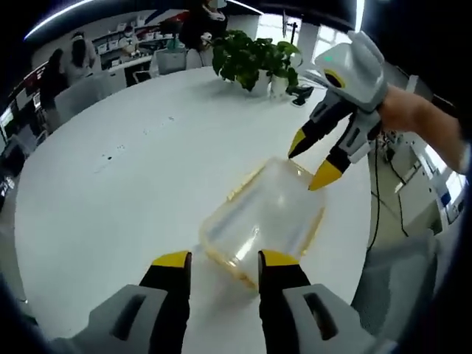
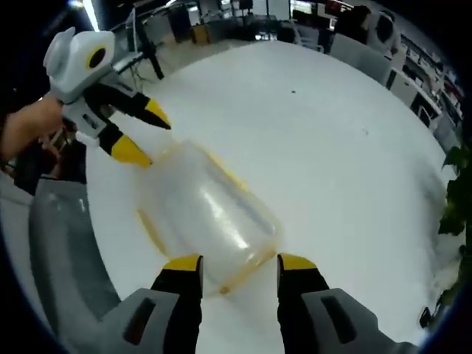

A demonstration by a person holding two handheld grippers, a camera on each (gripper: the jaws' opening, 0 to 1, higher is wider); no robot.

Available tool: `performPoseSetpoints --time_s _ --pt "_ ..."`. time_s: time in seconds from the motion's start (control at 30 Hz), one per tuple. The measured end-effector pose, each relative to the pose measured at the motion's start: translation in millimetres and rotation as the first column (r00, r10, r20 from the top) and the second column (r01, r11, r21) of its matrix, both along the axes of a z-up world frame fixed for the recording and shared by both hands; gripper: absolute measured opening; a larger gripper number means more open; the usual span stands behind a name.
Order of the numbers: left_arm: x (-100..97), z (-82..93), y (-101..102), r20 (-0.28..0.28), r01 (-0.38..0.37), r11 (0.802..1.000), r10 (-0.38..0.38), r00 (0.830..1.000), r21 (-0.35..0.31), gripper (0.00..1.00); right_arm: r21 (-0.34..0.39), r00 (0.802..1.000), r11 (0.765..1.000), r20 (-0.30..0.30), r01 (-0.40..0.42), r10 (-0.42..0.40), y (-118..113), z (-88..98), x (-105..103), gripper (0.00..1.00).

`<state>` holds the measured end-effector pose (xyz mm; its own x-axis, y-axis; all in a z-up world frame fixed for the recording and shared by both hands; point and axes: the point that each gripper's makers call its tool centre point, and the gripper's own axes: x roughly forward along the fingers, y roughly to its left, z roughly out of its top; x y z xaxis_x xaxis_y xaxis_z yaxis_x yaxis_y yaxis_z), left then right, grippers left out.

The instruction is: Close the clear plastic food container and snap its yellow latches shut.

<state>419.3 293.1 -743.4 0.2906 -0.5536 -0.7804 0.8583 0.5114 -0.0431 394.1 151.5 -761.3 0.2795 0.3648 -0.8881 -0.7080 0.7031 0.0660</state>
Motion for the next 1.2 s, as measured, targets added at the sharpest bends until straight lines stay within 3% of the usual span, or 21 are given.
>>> performPoseSetpoints --time_s 0.27,0.4,0.6,0.83,1.2 --pt "2.2 7.1 -4.2 0.044 0.105 0.994 -0.107 0.993 0.044 0.32 -0.046 0.99 0.99 0.032 -0.133 0.135 5.4 3.5 0.0 0.38" --pt "0.0 12.5 -10.3 0.082 0.186 0.981 -0.191 0.978 0.06 0.31 -0.037 0.979 0.979 0.04 -0.2 0.202 13.8 5.6 -2.4 0.34" --pt "-3.4 15.7 -18.9 0.096 0.232 0.97 -0.239 0.966 0.074 0.3 -0.069 0.961 0.962 0.058 -0.265 0.269 19.2 8.6 -1.4 0.32" --pt "-13.5 13.1 -31.4 0.098 0.34 0.934 -0.35 0.931 0.107 0.26 -0.088 0.94 0.939 0.058 -0.332 0.337 26.5 8.9 -1.1 0.32" --pt "-17.6 14.7 -47.2 0.115 0.421 0.898 -0.435 0.893 0.131 0.23 -0.111 0.908 0.909 0.076 -0.402 0.411 38.2 10.9 2.3 0.3"
